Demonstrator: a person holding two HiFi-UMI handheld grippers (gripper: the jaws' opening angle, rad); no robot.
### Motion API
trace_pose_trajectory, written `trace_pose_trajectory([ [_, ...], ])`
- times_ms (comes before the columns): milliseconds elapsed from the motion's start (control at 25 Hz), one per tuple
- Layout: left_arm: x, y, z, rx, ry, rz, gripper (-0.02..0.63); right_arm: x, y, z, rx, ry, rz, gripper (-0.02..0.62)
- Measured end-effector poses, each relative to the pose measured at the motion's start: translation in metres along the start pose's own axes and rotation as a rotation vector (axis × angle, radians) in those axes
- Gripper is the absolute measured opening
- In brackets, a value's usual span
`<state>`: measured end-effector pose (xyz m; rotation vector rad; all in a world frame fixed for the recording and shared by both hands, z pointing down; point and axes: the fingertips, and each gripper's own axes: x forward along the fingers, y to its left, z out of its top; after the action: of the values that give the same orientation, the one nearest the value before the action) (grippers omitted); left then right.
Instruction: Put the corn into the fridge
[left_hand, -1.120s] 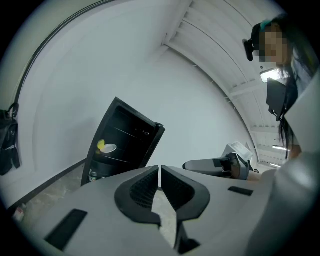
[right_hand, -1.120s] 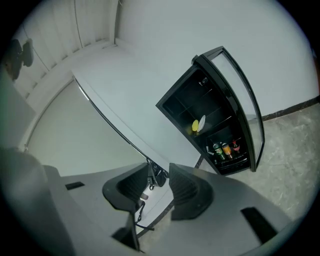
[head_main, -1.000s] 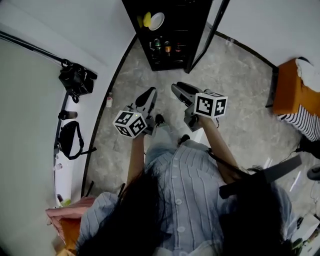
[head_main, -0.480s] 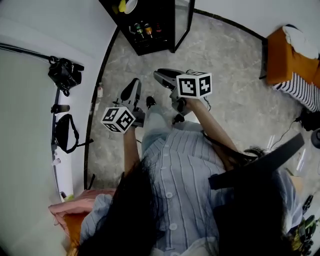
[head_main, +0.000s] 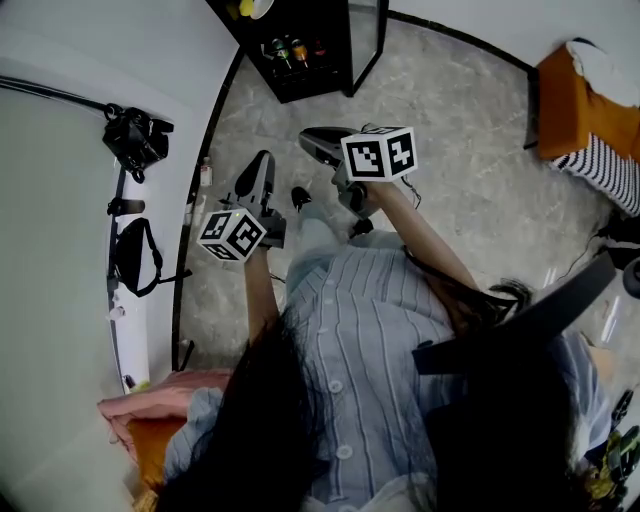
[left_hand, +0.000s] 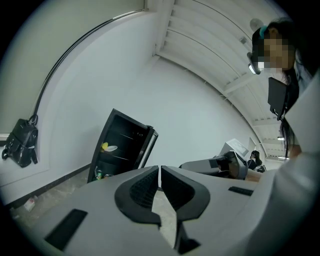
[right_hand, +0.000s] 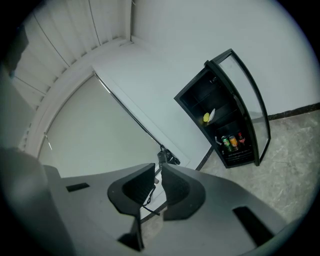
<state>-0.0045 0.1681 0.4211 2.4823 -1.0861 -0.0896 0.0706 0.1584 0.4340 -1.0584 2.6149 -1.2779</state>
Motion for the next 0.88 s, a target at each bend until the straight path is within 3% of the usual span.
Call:
trace_pose_trajectory([
  [880,-0.023,0.02,0.014,-0.006,-0.06,0.057,0.009,0.019,0.017,-0.005,-0.072,0.07,-0.001,0.041],
])
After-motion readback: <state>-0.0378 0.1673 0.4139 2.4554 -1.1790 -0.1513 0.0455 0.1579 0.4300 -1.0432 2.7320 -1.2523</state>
